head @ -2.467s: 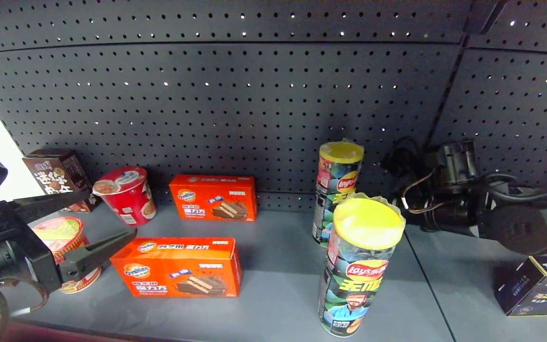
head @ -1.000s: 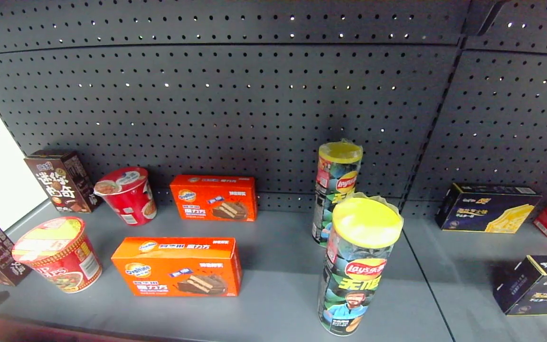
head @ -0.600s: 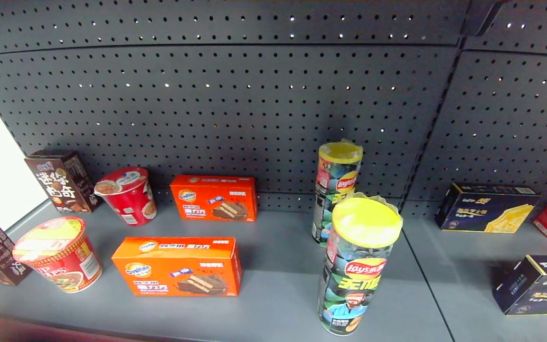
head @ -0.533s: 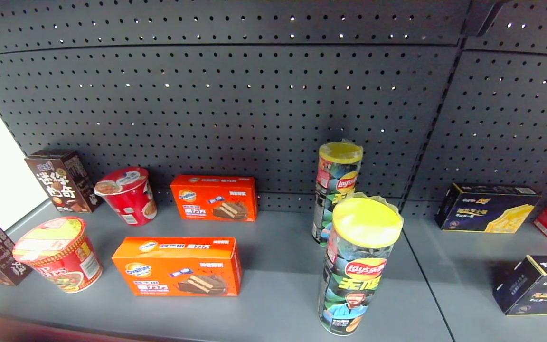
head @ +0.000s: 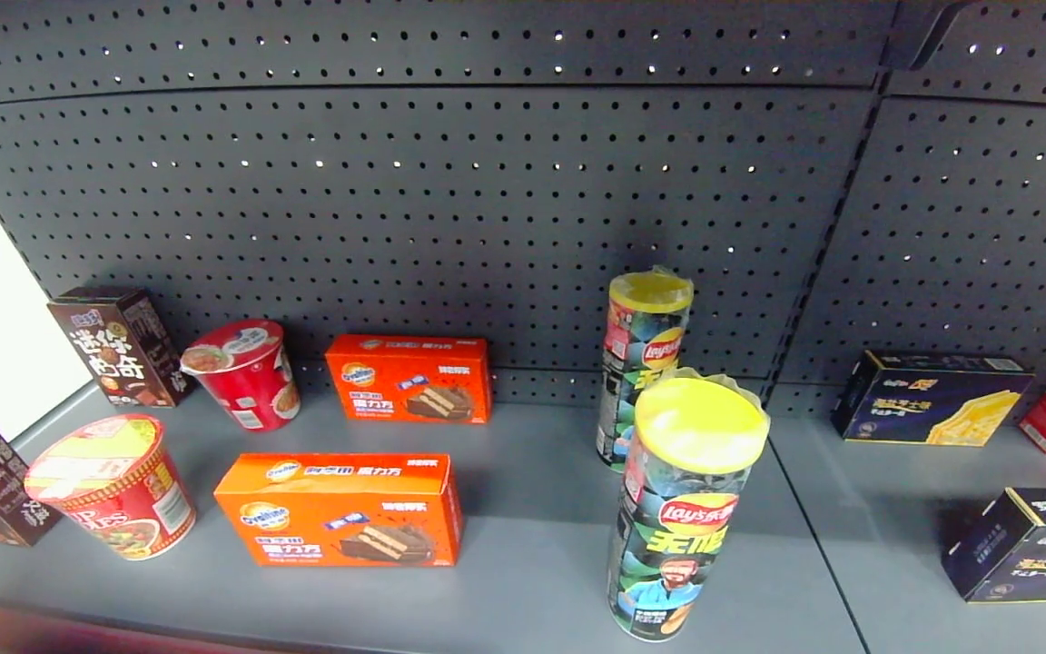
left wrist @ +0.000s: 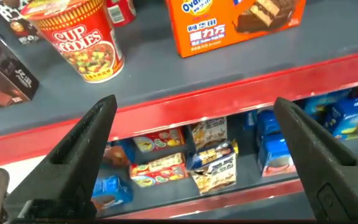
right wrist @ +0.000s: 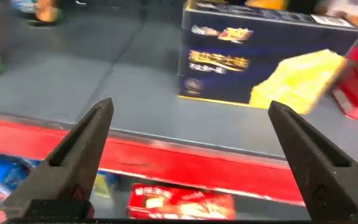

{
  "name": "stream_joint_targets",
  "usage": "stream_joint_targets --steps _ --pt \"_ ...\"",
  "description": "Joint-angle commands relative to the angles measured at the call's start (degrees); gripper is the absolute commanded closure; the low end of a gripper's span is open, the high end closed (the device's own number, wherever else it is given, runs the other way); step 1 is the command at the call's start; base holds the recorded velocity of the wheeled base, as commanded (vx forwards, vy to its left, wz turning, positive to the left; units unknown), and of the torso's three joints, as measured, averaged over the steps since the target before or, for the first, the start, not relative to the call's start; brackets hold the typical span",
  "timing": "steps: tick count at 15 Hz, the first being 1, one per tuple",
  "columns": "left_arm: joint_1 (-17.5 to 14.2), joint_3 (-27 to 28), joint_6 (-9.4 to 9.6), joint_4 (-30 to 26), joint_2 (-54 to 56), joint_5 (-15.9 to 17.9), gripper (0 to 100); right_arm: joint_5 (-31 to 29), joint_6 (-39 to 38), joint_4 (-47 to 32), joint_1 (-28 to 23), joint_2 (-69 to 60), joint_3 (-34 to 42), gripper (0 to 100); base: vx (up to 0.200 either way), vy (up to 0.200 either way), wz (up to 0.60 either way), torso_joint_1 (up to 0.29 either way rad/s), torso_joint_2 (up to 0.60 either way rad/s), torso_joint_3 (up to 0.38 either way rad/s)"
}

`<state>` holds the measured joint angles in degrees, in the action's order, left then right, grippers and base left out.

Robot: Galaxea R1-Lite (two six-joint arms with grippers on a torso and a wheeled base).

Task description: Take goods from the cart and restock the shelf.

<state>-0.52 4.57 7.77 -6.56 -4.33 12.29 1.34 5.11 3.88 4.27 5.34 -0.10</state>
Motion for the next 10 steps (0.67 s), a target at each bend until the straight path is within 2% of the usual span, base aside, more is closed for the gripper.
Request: stream_joint_targets --steps 1,3,4,6,7,10 --pt "0.79 -0.18 -3.63 0.05 0.55 0.19 0 0.42 -0.01 -0.01 -0.05 -0.51 0.01 0 0.0 0.0 0.0 0.0 0.0 0.0" --pt "0.79 0.09 -6.27 -0.03 3.45 -0.25 0 0.07 -0.63 0.08 -0.05 -0.51 0.01 0 0.0 0.0 0.0 0.0 0.0 0.0" --pt "0.79 -0.09 -6.89 0.14 4.06 -0.51 0 0.07 -1.33 0.08 -0.05 -0.51 0.01 0 0.0 0.0 0.0 0.0 0.0 0.0" --pt "0.79 -0.44 -6.45 0.49 4.24 -0.51 0 0.24 -1.24 0.08 -0.05 -0.51 0.01 0 0.0 0.0 0.0 0.0 0.0 0.0" --pt "0.79 -0.62 -4.51 0.49 4.24 -0.25 0 0.07 -1.06 0.08 -0.05 -0.51 0.01 0 0.0 0.0 0.0 0.0 0.0 0.0" --pt "0.79 -0.62 -4.07 0.49 4.24 -0.07 0 0.15 -1.15 0.08 -0.05 -0.51 0.1 0 0.0 0.0 0.0 0.0 0.0 0.0"
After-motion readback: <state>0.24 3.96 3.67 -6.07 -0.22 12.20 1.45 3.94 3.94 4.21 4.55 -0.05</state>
